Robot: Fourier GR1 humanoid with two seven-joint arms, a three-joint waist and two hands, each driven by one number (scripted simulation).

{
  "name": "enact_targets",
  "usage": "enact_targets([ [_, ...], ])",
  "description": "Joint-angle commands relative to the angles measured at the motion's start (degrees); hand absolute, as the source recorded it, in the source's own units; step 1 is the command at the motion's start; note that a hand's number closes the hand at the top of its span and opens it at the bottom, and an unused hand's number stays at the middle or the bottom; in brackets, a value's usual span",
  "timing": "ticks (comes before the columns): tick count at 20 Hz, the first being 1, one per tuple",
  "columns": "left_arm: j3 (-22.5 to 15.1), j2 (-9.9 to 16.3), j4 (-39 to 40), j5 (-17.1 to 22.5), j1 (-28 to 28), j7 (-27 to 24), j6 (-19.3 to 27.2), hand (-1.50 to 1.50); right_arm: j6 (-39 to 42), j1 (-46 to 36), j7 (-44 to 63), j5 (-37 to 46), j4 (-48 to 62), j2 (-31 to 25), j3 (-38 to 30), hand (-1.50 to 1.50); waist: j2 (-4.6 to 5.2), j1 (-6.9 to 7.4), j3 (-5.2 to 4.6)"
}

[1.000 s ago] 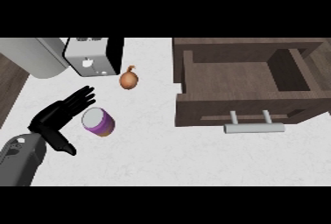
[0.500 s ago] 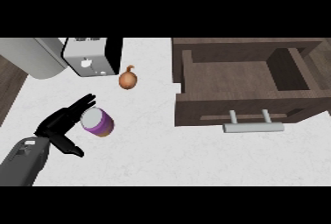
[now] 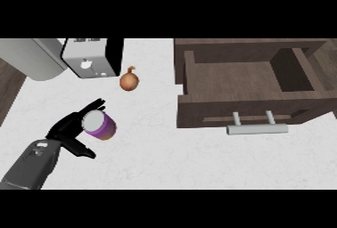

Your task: Pick up the can, place it into the drawer and close the drawer

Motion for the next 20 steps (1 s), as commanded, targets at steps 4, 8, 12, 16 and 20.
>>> enact_targets([
  [4,0.59,-0.63,4.09,0.2,-2.01,-5.03,-6.33,-1.5,1.53,2.07,-0.7,0.94,-1.83,2.67,-0.19,-1.5,-0.04,-0.07,0.01],
  [8,2.17,-0.89,5.74,2.15,-4.0,-2.81,-9.08,1.5,2.39,1.88,-0.5,-1.53,-0.4,1.34,-1.46,-1.5,0.08,-0.45,-0.02],
  [12,1.92,-2.51,5.75,2.81,-4.47,0.4,-12.73,1.5,2.29,0.71,0.0,-1.18,0.68,1.12,-1.26,-1.5,-0.06,0.15,0.04],
  [16,0.48,-4.63,2.19,2.04,-3.07,-2.34,-12.92,1.5,-0.98,2.15,5.36,-3.48,-5.76,2.03,-0.39,-1.5,-0.21,0.32,-0.02],
  [20,0.06,-7.18,-0.54,3.38,-3.73,-0.47,-16.33,1.5,1.22,2.09,1.59,-0.03,-2.76,4.84,0.3,-1.5,-0.41,1.08,0.1],
])
